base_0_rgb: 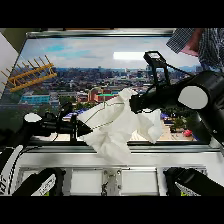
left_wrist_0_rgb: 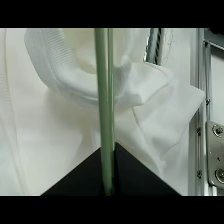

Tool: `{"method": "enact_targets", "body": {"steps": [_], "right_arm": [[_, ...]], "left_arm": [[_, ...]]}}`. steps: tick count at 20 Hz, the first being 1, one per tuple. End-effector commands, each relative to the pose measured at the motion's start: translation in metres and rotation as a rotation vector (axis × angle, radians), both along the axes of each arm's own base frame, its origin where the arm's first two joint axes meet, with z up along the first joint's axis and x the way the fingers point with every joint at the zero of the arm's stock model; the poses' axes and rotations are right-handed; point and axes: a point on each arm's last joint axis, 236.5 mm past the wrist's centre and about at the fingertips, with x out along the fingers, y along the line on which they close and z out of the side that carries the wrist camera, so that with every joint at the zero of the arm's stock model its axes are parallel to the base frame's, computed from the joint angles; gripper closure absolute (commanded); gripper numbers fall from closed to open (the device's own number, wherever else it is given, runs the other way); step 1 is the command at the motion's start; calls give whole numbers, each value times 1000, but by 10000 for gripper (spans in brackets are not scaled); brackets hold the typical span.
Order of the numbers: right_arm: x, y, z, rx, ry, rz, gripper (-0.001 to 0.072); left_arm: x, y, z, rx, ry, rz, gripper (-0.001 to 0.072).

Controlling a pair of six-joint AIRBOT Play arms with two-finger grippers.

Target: Fold the clothes and pants, and hang the long-sleeved shirts on hangers.

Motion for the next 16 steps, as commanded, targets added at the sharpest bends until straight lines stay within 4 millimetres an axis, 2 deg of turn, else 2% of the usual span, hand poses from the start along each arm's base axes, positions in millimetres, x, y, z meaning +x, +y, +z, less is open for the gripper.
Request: {"method": "enact_targets", "body": {"steps": [1,7,16], "right_arm": [[5,5,-15,-22,34,-9,202],[13,26,-19,1,5,19,202],[16,32,-27,7,23,9,202]], "left_arm": [[1,-1,-3,-7,5,-1,692],[0,0,-4,-1,0,-8,692],[0,0,-4,-1,0,-8,692]]}}
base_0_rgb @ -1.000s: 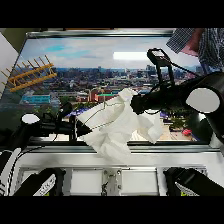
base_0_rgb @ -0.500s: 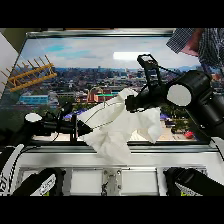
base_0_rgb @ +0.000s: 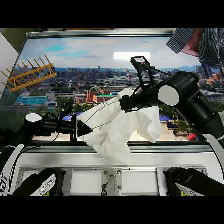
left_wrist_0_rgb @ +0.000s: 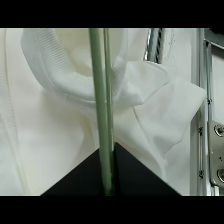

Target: Fold the clothes and pants, and hang the long-sleeved shirts on hangers.

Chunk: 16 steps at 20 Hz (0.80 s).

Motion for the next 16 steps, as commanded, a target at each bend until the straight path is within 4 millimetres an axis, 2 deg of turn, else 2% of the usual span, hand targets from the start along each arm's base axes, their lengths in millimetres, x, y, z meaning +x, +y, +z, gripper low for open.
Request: {"method": "enact_targets", "body": {"steps": [1,5,6,8,10,11,12,15,16], "right_arm": [[2,4,1,15,-4,-5,202],[4,6,-2,17,-2,-10,203],[4,6,-3,16,0,-10,221],[5,7,-5,14,2,-9,493],[6,7,-4,14,1,-9,501],[5,7,-5,13,1,-8,579],[6,7,-4,12,-1,-6,690],[2,10,-2,9,-15,27,691],[0,17,3,22,-37,53,690]], "left_arm": [[0,0,0,0,0,-2,692],[0,0,0,0,0,-2,692],[0,0,0,0,0,-2,692],[0,0,0,0,0,-2,692],[0,0,0,0,0,-2,692],[0,0,0,0,0,-2,692],[0,0,0,0,0,-2,692],[0,0,0,0,0,-2,692],[0,0,0,0,-1,-2,692]]}}
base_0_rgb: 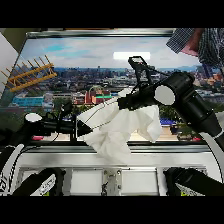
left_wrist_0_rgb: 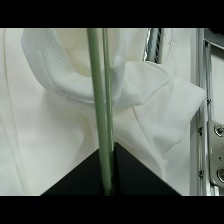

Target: Fold the clothes and pants, and hang the long-sleeved shirts on hangers.

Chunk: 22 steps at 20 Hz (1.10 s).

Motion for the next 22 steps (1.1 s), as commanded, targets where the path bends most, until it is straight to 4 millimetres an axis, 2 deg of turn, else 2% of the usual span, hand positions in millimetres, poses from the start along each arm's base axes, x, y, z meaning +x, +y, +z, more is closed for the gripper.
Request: {"method": "enact_targets", "body": {"steps": [1,4,7,11,18,19,21,22], "right_arm": [[-7,19,12,37,-51,73,691],[-18,54,27,114,-96,145,691],[-28,75,30,138,-122,209,691],[-33,84,33,162,-127,224,691],[-34,83,33,163,-121,223,676],[-36,82,33,163,-114,224,643],[-39,80,35,161,-106,227,197],[-41,78,37,161,-107,228,116]], "left_arm": [[0,0,-1,2,-5,-2,692],[0,0,-1,1,-7,-3,692],[0,0,0,1,-7,-3,692],[0,0,0,1,-7,-4,692],[-1,0,0,0,-5,-5,692],[-1,0,0,0,-5,-5,692],[0,0,0,1,-5,-5,692],[-1,0,0,0,-5,-5,692]]}}
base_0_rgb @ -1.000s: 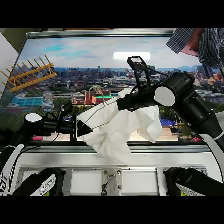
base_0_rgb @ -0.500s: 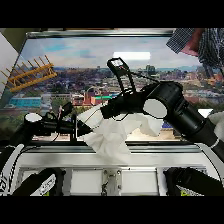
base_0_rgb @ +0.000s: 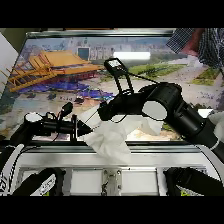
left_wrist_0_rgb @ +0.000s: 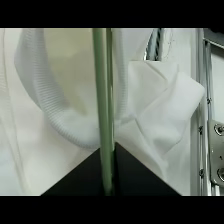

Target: Fold the clothes and pants, and hang the long-sleeved shirts on hangers.

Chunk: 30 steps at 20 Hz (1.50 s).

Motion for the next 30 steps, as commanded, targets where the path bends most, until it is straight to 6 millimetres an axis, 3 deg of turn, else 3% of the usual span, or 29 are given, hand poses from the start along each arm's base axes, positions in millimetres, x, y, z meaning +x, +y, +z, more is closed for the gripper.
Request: {"method": "enact_targets", "body": {"steps": [1,4,9,11,13,17,23,26,30], "right_arm": [[-6,-6,5,-2,6,4,119],[-14,-18,16,8,35,5,119],[-32,-46,44,115,127,216,119],[-21,-66,51,148,90,273,118],[2,-83,56,167,60,203,119],[19,-95,58,179,36,141,119],[21,-128,38,1,-211,465,120],[22,-155,27,112,-247,531,120],[44,-206,7,244,-400,475,119]], "left_arm": [[0,0,0,0,1,-1,691],[0,0,0,0,1,0,692],[0,0,0,0,1,0,692],[0,0,0,0,1,0,691],[0,0,0,0,2,-1,691],[0,0,0,0,1,0,691],[0,0,0,0,2,-1,691],[0,0,0,0,2,0,691],[0,0,0,-1,3,-1,691]]}}
